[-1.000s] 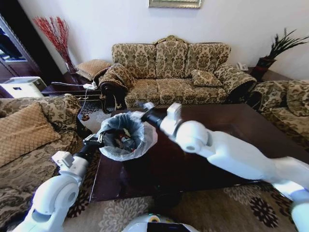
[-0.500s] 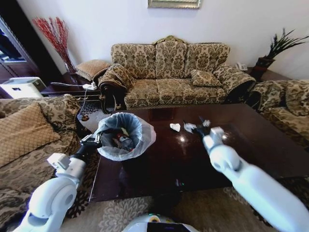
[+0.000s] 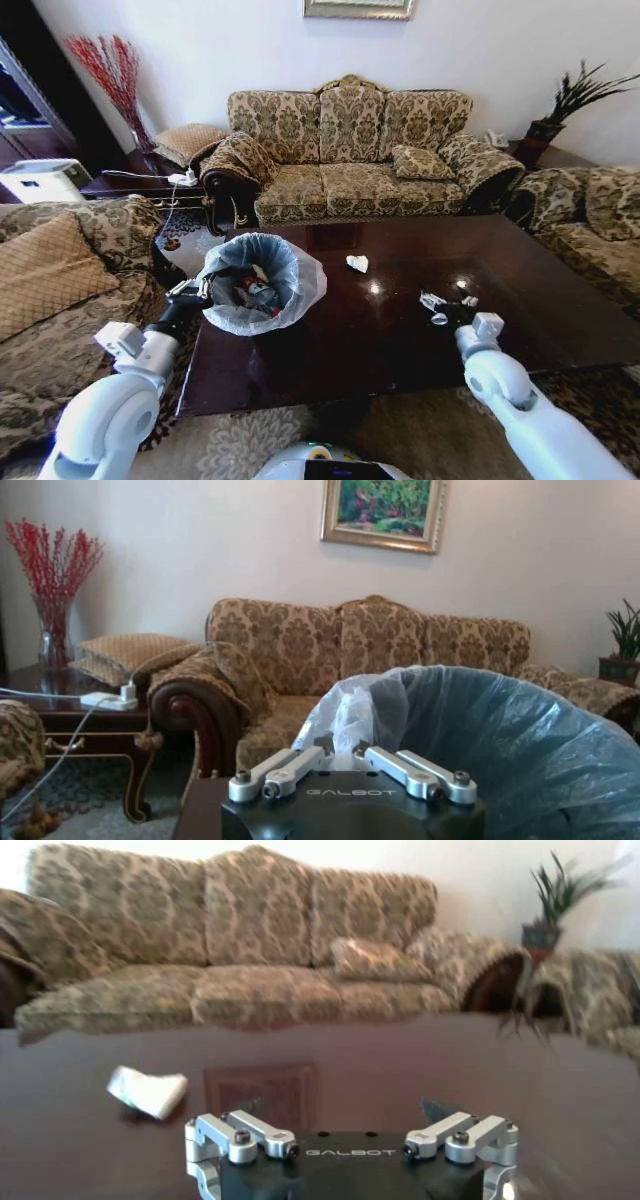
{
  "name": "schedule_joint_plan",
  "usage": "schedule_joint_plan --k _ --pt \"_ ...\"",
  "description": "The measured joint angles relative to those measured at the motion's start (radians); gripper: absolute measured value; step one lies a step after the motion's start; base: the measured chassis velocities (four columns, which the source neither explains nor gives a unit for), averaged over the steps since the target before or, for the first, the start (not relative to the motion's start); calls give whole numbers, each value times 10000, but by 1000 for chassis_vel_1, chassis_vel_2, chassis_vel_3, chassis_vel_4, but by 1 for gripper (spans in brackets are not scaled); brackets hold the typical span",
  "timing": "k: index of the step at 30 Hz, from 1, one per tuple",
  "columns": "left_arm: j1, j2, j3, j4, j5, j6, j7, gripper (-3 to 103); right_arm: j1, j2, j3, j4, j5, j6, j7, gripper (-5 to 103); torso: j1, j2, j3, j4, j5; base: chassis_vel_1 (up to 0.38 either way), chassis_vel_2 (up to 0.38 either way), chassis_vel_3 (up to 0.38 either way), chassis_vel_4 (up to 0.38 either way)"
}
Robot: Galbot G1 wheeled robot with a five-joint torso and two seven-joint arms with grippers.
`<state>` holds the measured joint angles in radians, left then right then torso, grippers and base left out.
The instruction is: Move to the front of the table and place the trash on the table into the trash bin.
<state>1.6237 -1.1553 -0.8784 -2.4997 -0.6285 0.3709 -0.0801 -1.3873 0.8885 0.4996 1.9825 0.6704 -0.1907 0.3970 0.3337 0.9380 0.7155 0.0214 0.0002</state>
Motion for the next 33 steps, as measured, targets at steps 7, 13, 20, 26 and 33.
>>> schedule_joint_plan --k 7,13,20,26,33 --pt "84 33 113 -26 10 7 29 3 442 965 -385 -2158 -327 499 -703 100 0 0 1 -3 5 -107 -108 90 84" --pt "101 112 141 -24 23 8 99 3 931 1450 -755 -3167 -418 1089 -1571 100 1 0 1 4 -14 18 18 -8 -14" --pt "344 22 69 -24 122 -144 245 3 1673 1757 -1293 -4016 -543 1284 -1765 100 1 0 1 -2 2 8 6 -3 -6" --pt "275 24 91 -22 132 -163 270 3 1958 1804 -1539 -4231 -871 1278 -1479 96 1 0 1 -2 -4 0 0 0 0" --pt "184 20 105 -17 136 -198 274 3 2178 1828 -1771 -4388 -929 1297 -1213 74 1 0 1 -1 -2 0 0 0 0"
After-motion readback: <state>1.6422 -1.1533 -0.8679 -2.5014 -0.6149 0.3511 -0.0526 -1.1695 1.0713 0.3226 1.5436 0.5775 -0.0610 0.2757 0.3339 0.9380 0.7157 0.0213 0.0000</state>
